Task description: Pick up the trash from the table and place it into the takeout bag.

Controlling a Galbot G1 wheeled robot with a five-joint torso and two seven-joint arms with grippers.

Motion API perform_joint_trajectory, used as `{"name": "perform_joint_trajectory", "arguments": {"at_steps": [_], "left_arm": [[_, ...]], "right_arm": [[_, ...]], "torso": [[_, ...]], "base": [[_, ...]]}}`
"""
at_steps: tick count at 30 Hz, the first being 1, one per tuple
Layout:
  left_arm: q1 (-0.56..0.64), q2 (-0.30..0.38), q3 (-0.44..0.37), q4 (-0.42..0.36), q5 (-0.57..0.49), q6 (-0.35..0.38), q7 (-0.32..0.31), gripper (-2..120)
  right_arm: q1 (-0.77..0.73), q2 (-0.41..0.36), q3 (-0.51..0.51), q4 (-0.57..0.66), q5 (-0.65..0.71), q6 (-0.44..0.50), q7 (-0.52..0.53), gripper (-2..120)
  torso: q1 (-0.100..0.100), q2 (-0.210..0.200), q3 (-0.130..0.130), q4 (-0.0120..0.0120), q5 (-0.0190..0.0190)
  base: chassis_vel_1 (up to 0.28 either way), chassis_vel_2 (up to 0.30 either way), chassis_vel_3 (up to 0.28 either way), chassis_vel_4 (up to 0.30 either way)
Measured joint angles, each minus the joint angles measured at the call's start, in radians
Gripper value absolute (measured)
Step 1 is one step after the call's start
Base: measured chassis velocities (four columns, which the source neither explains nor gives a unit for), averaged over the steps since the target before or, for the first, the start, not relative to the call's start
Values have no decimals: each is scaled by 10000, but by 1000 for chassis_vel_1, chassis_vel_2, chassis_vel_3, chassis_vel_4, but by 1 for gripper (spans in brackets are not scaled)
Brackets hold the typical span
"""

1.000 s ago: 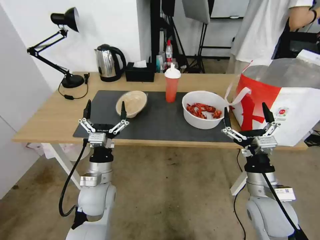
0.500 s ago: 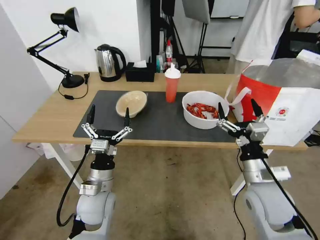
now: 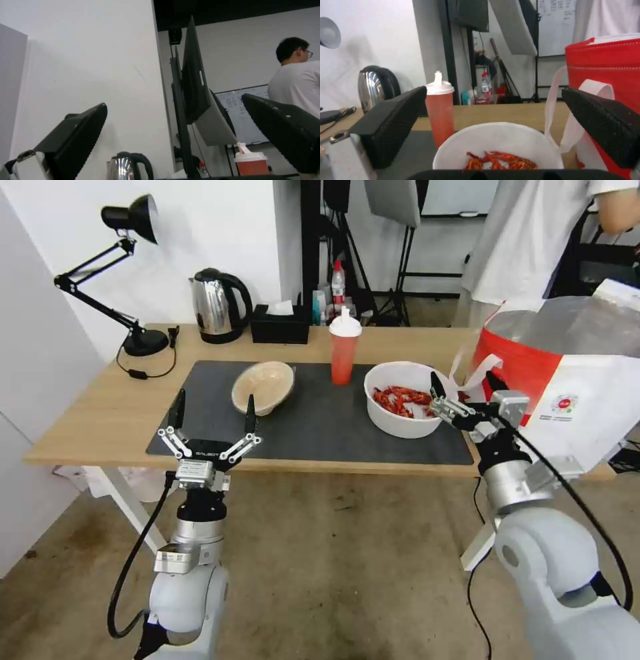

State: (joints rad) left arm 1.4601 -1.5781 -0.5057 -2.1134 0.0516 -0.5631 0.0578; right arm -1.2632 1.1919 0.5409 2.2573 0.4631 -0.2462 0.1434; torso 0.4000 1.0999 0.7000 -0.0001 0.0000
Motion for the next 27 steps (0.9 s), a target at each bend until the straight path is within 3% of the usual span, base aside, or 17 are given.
{"name": "perform_joint_trajectory", "arguments": {"at_steps": [11,22,25,27], "left_arm": [[67,-85,-22,-28,25,-4,12,100],[228,-133,-30,-79,71,-51,33,100],[235,-134,-50,-79,72,-54,33,100],[238,-135,-97,-79,72,-58,34,100]], "right_arm": [[823,-582,-724,-191,-6,-507,-593,100],[2733,-1686,-2248,-1331,245,-710,-945,100],[2927,-1770,-2363,-1516,319,-721,-1179,100],[3332,-1953,-2504,-1890,377,-773,-1888,100]], "torso": [[0,0,0,-1,0],[0,0,1,1,0],[0,0,1,1,1],[0,0,1,-1,0]], "base": [[0,0,0,0],[0,0,0,0],[0,0,0,0],[0,0,0,0]]}}
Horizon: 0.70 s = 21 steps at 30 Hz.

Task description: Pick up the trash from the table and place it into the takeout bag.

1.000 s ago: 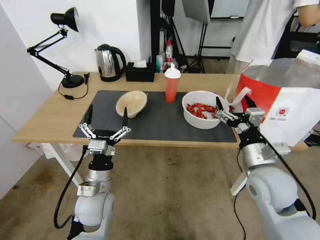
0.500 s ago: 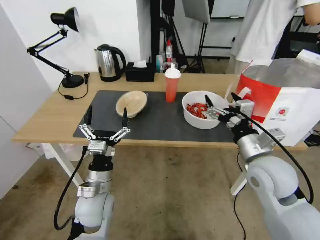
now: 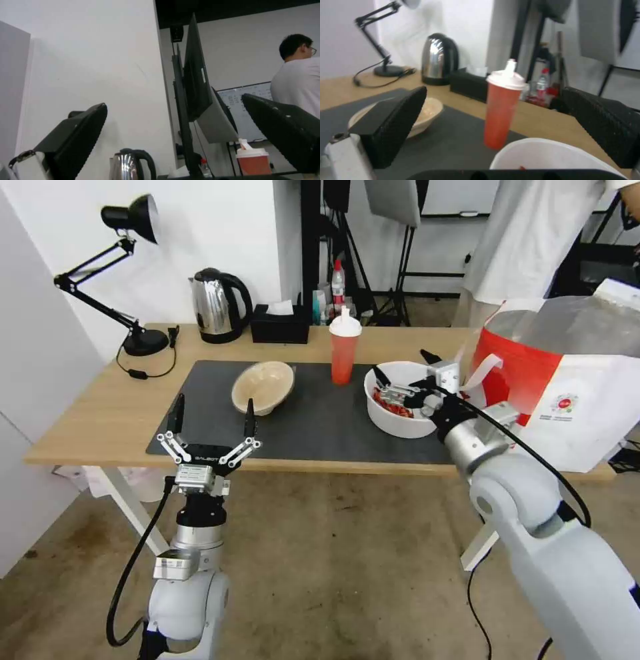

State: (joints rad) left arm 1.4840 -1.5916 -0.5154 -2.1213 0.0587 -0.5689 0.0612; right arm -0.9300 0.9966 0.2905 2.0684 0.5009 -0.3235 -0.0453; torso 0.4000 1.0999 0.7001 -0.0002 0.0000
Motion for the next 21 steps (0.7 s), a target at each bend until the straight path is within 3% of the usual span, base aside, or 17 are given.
{"name": "perform_joint_trajectory", "arguments": {"at_steps": [6,21], "left_arm": [[-2,0,-27,26,-2,-7,0,100],[-16,-1,-34,71,-2,-17,0,100]], "right_arm": [[671,-126,-287,-444,432,-689,-404,100],[1124,-94,-453,-775,642,-1217,-523,100]], "torso": [[0,1,0,1,0],[0,2,0,1,-1]], "base": [[0,0,0,0],[0,0,0,0]]}}
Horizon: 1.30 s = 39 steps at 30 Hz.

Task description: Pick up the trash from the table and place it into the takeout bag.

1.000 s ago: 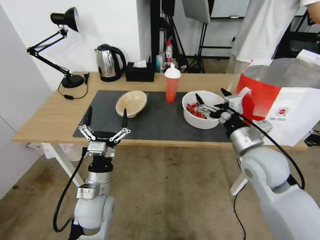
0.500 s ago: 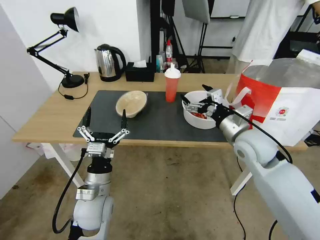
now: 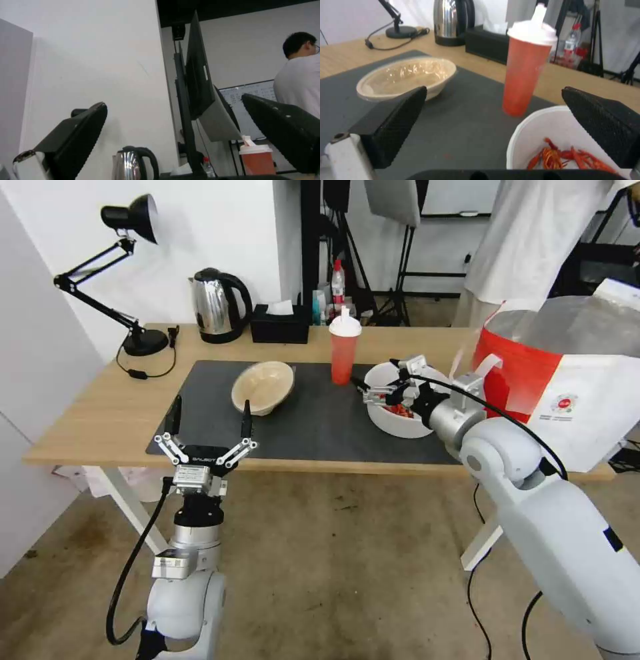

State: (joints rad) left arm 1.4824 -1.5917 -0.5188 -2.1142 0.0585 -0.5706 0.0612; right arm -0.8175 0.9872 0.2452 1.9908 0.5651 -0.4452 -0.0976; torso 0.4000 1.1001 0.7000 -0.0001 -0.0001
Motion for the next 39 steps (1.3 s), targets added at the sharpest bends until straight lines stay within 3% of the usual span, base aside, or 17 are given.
{"name": "perform_joint_trajectory", "arguments": {"at_steps": [16,39], "left_arm": [[3,0,-144,232,-46,-205,-54,100],[154,-6,-231,267,-55,-381,-62,100]], "right_arm": [[1277,601,-636,-1437,159,-2179,-266,100],[1975,1004,-1039,-2980,-476,-2691,-657,100]], "torso": [[1,-1,0,0,1],[0,0,0,1,1]], "base": [[0,0,0,0],[0,0,0,0]]}}
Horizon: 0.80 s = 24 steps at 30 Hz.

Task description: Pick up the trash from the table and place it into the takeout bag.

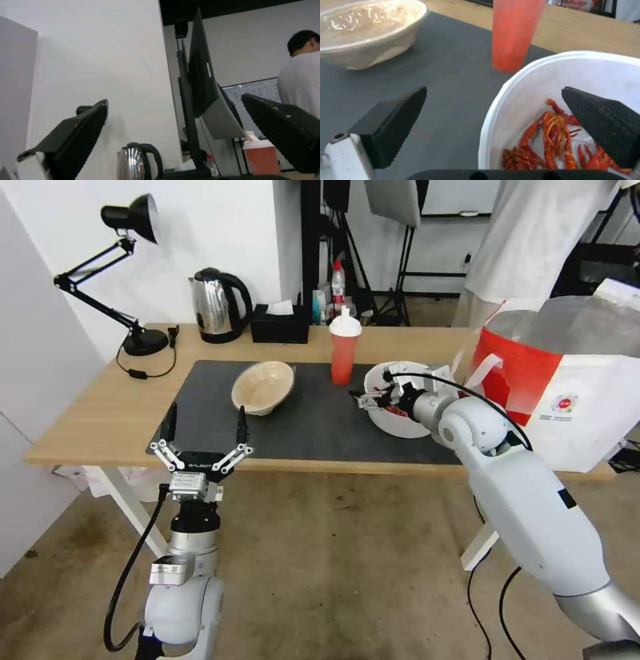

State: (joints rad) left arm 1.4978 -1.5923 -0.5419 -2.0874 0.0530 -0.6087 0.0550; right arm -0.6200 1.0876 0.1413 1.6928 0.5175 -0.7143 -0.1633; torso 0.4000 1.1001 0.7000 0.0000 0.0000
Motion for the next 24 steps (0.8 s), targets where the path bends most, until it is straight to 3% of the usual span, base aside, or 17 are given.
{"name": "perform_joint_trajectory", "arguments": {"at_steps": [24], "left_arm": [[41,-1,-24,140,5,-158,-2,100]], "right_arm": [[258,441,-372,-1196,-740,-64,-168,100]], "torso": [[0,-1,0,-2,3]], "base": [[0,0,0,0]]}}
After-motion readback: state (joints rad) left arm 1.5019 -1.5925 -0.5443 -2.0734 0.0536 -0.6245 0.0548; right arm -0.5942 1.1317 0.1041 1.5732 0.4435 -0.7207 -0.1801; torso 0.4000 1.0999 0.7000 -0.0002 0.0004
